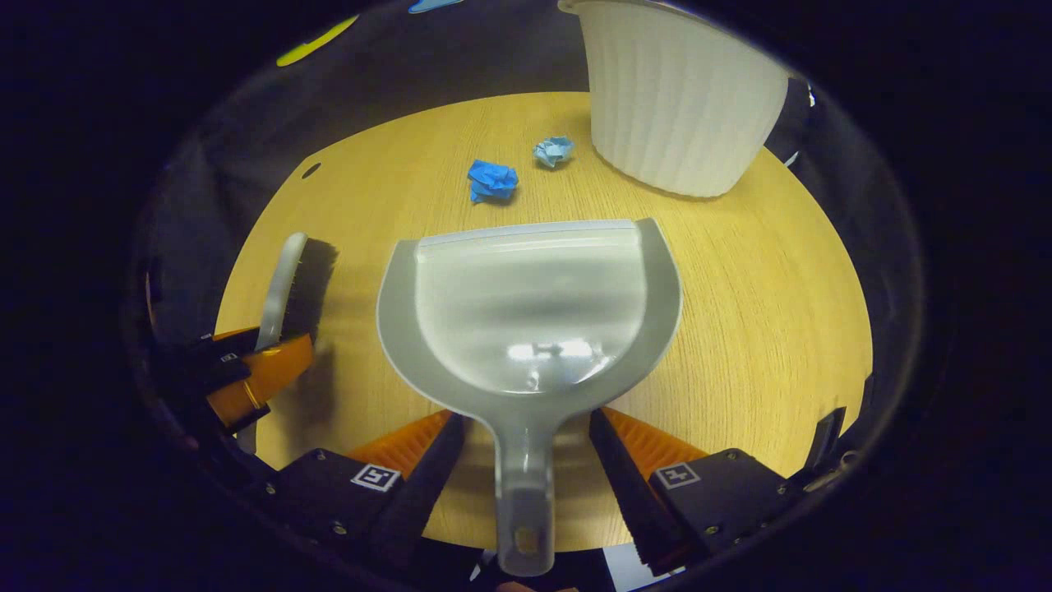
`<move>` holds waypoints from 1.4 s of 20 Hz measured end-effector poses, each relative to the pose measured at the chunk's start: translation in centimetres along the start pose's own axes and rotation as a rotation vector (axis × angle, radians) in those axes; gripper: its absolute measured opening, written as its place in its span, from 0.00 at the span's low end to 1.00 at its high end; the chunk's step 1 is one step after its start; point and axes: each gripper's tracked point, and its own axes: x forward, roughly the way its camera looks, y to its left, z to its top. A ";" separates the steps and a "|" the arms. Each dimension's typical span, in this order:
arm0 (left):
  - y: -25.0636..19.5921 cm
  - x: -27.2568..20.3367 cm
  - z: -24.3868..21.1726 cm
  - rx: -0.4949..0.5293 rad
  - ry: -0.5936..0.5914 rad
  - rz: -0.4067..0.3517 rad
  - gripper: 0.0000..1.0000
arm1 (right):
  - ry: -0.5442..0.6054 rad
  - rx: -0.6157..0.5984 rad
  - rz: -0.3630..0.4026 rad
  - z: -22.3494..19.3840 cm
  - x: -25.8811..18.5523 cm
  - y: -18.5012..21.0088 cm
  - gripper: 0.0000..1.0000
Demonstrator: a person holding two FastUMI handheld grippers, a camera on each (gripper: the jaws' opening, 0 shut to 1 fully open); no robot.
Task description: Pick up the small broom and dustpan from the desktop, sweep the trash into the dustpan with the broom, and then empty the trash into the garbage bin.
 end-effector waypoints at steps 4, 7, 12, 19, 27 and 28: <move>0.4 0.6 -0.2 -0.010 0.022 0.000 0.91 | 0.020 -0.021 0.003 0.0 0.7 0.2 0.96; 1.0 1.1 -0.2 -0.016 0.029 0.019 0.75 | 0.021 -0.032 -0.008 0.0 1.0 0.0 0.82; 1.7 1.3 -0.2 -0.018 0.034 0.034 0.56 | 0.014 -0.059 -0.030 0.0 1.3 -0.7 0.52; 1.0 2.2 0.6 0.030 0.030 0.023 0.48 | 0.006 -0.090 -0.036 0.3 1.5 -1.0 0.36; 0.0 3.7 3.9 0.086 0.010 -0.012 0.47 | -0.007 -0.127 -0.010 0.1 0.9 -2.2 0.33; -0.2 4.1 4.6 0.098 0.003 -0.019 0.47 | -0.008 -0.135 -0.011 0.2 0.8 -2.5 0.33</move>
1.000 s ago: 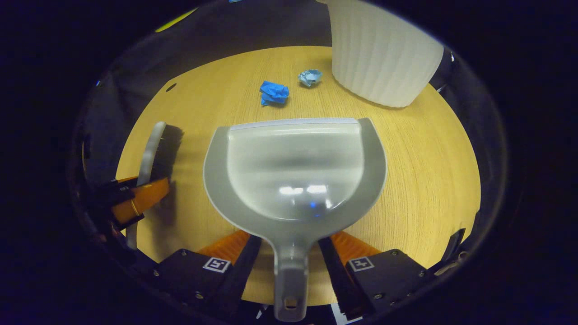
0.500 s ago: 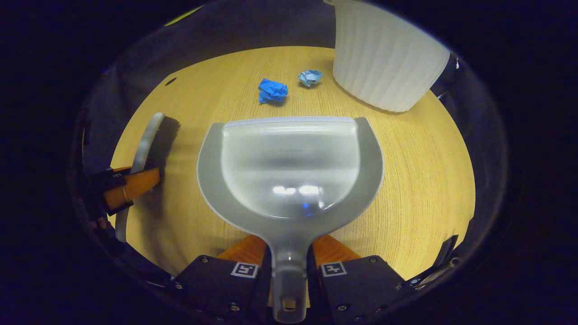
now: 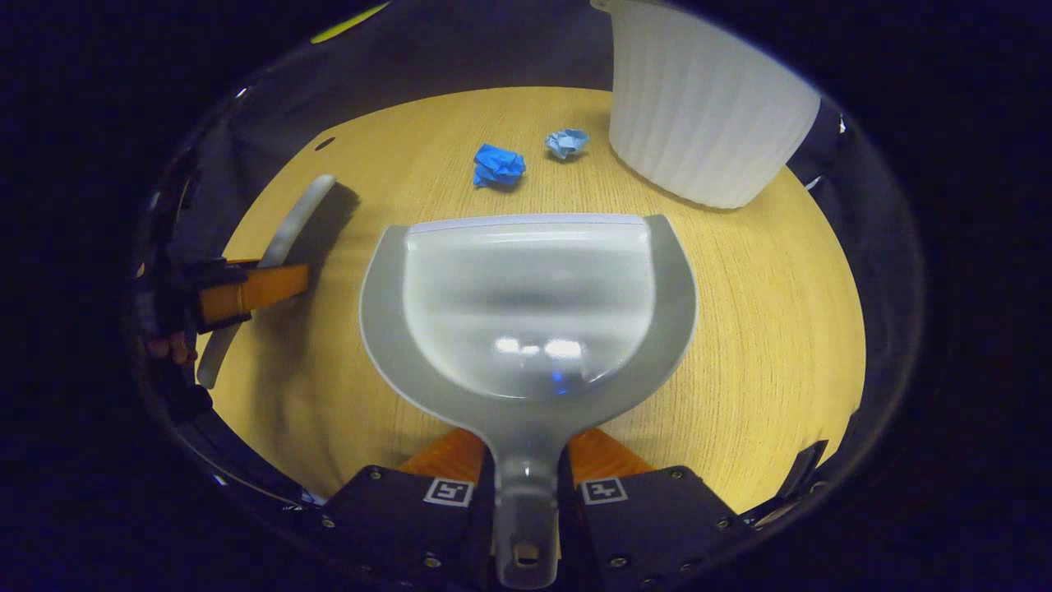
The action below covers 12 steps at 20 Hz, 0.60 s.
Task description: Pick up the small broom and dustpan from the desktop, sweep the trash into the dustpan with the broom, and then empty the trash into the garbage bin.
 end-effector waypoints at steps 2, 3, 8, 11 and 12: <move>-0.6 0.8 1.6 0.018 -0.010 -0.021 0.47 | -0.007 -0.021 -0.002 0.2 0.0 -0.7 0.33; -0.9 1.4 2.5 0.032 -0.013 -0.029 0.46 | -0.009 -0.033 0.006 0.3 0.0 -1.0 0.33; -2.3 4.4 6.8 0.129 -0.026 -0.063 0.42 | 0.017 -0.056 0.049 0.4 0.4 -2.3 0.33; -3.8 6.4 9.0 0.187 -0.042 -0.092 0.42 | 0.022 -0.069 0.050 1.0 0.2 -3.2 0.33; -4.3 7.0 9.7 0.210 -0.048 -0.103 0.42 | 0.023 -0.060 0.055 1.2 0.2 -3.3 0.33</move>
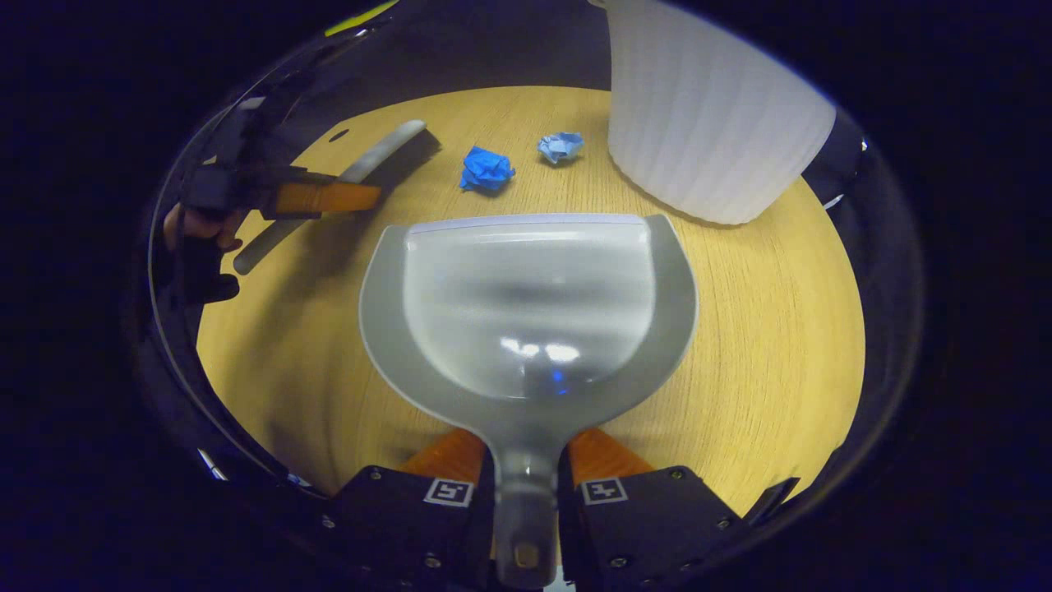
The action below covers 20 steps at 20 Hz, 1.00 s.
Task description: Pick up the small broom and dustpan from the desktop, sweep the trash into the dustpan with the broom, and then empty the trash into the garbage bin.
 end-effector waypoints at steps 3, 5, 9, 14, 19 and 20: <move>-0.9 1.4 2.5 0.075 -0.020 -0.032 0.45 | -0.002 0.033 0.018 0.6 -0.2 -0.5 0.33; -1.7 2.3 4.0 0.128 -0.025 -0.059 0.42 | 0.000 0.032 0.021 0.7 -0.2 -1.0 0.33; -3.7 4.0 6.8 0.268 -0.034 -0.115 0.42 | 0.002 0.010 0.031 0.8 -0.2 -1.7 0.33; -7.6 2.7 9.2 0.398 -0.039 -0.253 0.43 | 0.006 -0.008 0.044 1.5 0.4 -2.0 0.33; -10.4 -1.9 8.8 0.417 0.016 -0.388 0.41 | 0.001 -0.035 0.043 2.4 0.3 -2.0 0.33; -10.7 -3.0 8.6 0.414 0.031 -0.409 0.45 | -0.002 -0.027 0.053 2.8 0.1 -1.9 0.33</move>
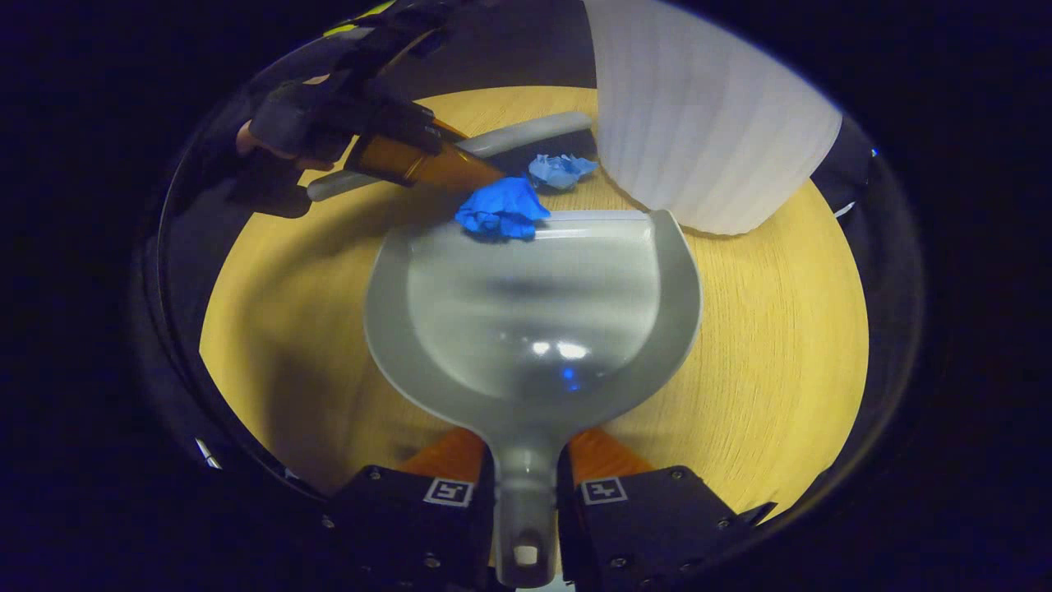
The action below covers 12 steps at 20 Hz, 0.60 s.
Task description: Pick up the small broom and dustpan from the desktop, sweep the trash into the dustpan with the broom, and then empty the trash into the garbage bin.
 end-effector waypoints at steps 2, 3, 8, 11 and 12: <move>-1.3 -2.2 -0.1 -0.012 0.019 -0.033 0.45 | -0.009 0.011 0.013 0.5 -1.2 -0.2 0.33; -1.7 -3.3 0.0 -0.018 0.027 -0.043 0.47 | -0.012 0.015 0.013 0.5 -1.7 -0.4 0.33; -3.1 -5.1 -0.2 -0.027 0.038 -0.073 0.45 | -0.025 0.004 0.005 0.8 -1.7 -0.4 0.33; -5.1 -6.3 -0.9 -0.020 0.055 -0.103 0.45 | -0.030 0.027 0.010 1.1 -1.9 -0.3 0.33; -5.6 -6.6 -1.1 -0.011 0.057 -0.104 0.45 | -0.035 0.036 0.014 1.4 -1.7 -0.7 0.33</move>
